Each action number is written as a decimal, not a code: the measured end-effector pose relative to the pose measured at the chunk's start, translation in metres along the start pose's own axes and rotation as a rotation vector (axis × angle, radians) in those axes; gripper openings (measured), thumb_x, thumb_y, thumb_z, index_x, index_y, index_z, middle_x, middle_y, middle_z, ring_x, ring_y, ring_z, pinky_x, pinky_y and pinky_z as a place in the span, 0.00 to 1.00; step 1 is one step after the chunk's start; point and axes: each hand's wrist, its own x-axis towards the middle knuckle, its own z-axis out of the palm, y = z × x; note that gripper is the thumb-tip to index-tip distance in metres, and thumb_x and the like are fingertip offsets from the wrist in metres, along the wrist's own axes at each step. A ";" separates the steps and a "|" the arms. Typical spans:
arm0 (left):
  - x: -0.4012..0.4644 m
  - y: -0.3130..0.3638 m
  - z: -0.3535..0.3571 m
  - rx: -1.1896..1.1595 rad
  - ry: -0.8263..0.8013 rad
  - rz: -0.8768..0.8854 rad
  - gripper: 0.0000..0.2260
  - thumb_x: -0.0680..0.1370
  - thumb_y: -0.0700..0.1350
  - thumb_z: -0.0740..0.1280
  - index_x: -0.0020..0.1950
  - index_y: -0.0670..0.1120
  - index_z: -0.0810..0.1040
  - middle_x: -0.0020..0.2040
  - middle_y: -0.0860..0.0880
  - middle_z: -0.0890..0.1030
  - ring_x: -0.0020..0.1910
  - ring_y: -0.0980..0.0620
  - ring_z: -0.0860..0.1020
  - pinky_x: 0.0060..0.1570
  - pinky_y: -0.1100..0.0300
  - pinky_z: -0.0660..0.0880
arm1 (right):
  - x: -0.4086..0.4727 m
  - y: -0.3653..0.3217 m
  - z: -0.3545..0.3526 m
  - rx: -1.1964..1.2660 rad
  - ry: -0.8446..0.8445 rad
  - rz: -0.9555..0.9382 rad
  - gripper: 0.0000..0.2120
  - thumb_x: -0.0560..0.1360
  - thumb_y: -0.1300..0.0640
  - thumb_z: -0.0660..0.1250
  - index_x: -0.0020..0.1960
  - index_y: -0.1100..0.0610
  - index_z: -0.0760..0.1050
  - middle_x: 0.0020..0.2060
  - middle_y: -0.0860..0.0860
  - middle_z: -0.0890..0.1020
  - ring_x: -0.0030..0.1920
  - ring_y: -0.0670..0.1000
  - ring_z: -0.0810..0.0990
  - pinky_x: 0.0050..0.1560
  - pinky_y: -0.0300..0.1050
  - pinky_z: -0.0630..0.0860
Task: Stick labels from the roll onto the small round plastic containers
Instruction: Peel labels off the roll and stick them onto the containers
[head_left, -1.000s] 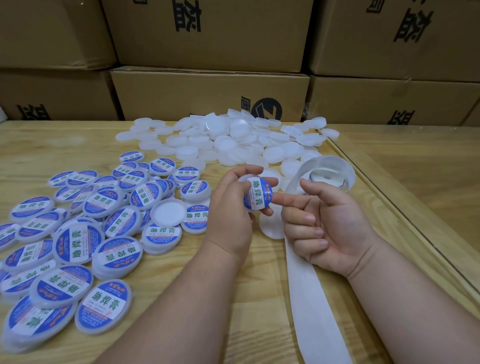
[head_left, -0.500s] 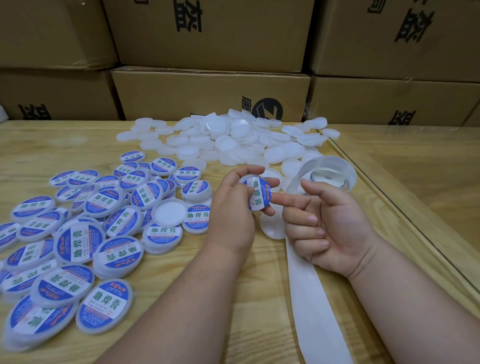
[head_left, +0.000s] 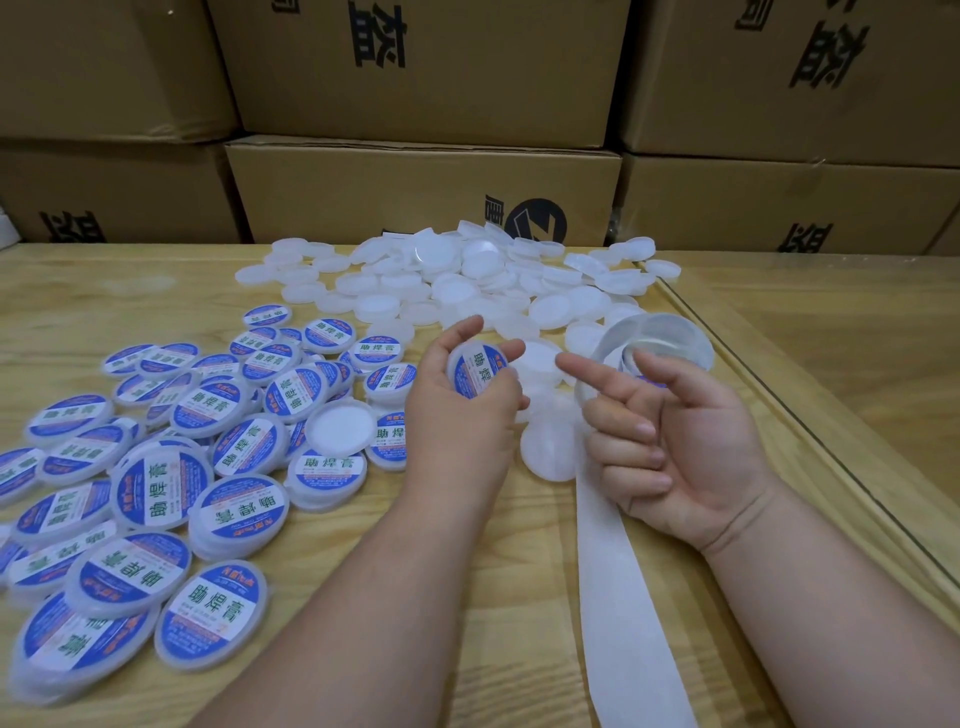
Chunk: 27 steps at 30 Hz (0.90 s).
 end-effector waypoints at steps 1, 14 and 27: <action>0.001 0.000 0.000 -0.007 -0.003 -0.012 0.18 0.77 0.38 0.70 0.61 0.57 0.76 0.50 0.59 0.86 0.36 0.57 0.83 0.36 0.68 0.76 | 0.001 0.000 0.000 0.002 0.032 -0.055 0.22 0.73 0.47 0.65 0.62 0.57 0.79 0.26 0.47 0.61 0.24 0.44 0.53 0.18 0.33 0.53; -0.001 0.002 0.001 0.029 0.027 -0.062 0.17 0.82 0.57 0.64 0.46 0.45 0.79 0.32 0.48 0.83 0.23 0.54 0.71 0.24 0.65 0.70 | 0.009 0.020 0.001 -0.628 0.624 -0.688 0.09 0.69 0.57 0.65 0.30 0.52 0.73 0.26 0.49 0.62 0.27 0.49 0.58 0.27 0.39 0.58; 0.010 0.011 -0.004 -0.547 0.173 -0.261 0.06 0.79 0.46 0.72 0.56 0.51 0.82 0.51 0.54 0.87 0.44 0.55 0.86 0.31 0.67 0.74 | 0.011 0.020 0.001 -0.633 0.656 -0.662 0.10 0.70 0.55 0.66 0.30 0.51 0.75 0.25 0.47 0.63 0.26 0.47 0.59 0.26 0.38 0.59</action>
